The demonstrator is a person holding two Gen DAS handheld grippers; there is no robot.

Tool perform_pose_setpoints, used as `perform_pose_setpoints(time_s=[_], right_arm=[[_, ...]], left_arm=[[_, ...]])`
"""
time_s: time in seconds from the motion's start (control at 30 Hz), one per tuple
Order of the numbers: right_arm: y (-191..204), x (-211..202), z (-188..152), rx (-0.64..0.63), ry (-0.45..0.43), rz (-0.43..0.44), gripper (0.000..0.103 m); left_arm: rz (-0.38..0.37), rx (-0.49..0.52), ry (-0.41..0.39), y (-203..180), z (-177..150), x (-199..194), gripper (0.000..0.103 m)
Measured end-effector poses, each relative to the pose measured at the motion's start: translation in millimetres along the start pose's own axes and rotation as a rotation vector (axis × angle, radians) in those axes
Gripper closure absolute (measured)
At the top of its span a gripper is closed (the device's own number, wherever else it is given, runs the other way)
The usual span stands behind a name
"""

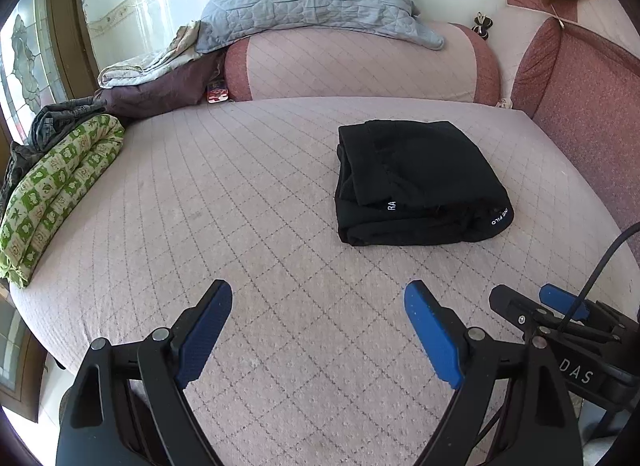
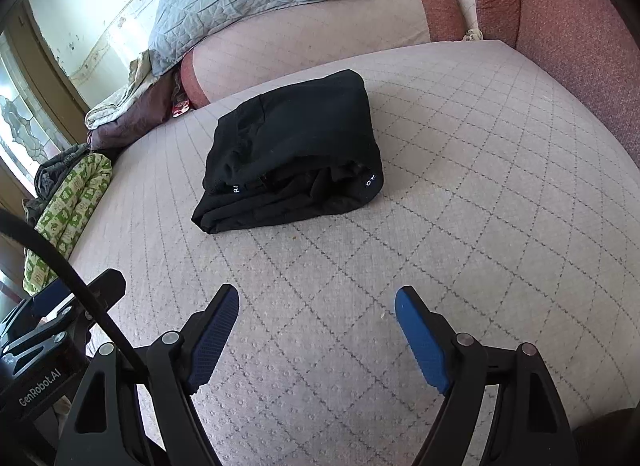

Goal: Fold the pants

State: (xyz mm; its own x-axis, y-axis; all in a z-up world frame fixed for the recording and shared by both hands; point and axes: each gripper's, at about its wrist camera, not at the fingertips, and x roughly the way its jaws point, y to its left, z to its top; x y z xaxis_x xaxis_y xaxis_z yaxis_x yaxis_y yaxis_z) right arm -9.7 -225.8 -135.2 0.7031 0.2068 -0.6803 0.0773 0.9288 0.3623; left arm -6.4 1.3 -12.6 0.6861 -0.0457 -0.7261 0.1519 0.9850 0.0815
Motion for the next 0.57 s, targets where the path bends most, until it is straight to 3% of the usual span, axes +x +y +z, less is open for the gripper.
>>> perform_pose_setpoints(time_s=[0.13, 0.23, 0.27, 0.4, 0.57], right_arm=[[1.3, -2.0, 0.2, -0.011, -0.012, 0.004, 0.018], [7.4, -6.5, 0.4, -0.046, -0.040, -0.006, 0.017], [9.5, -7.7, 0.2, -0.059, -0.048, -0.012, 0.017], [16.8, -7.5, -2.0, -0.094, -0.054, -0.029, 0.017], [19.3, -2.7, -5.1, -0.107, -0.039, -0.042, 0.017]], left_arm=[[0.061, -0.028, -0.104, 4.5, -0.5, -17.5, 0.015], [0.092, -0.076, -0.197, 12.1, 0.7, -35.4, 0.000], [0.088, -0.093, -0.212, 14.7, 1.6, -38.8, 0.000], [0.023, -0.116, -0.176, 21.2, 5.2, -33.7, 0.000], [0.019, -0.080, -0.067, 17.6, -1.3, -9.5, 0.000]])
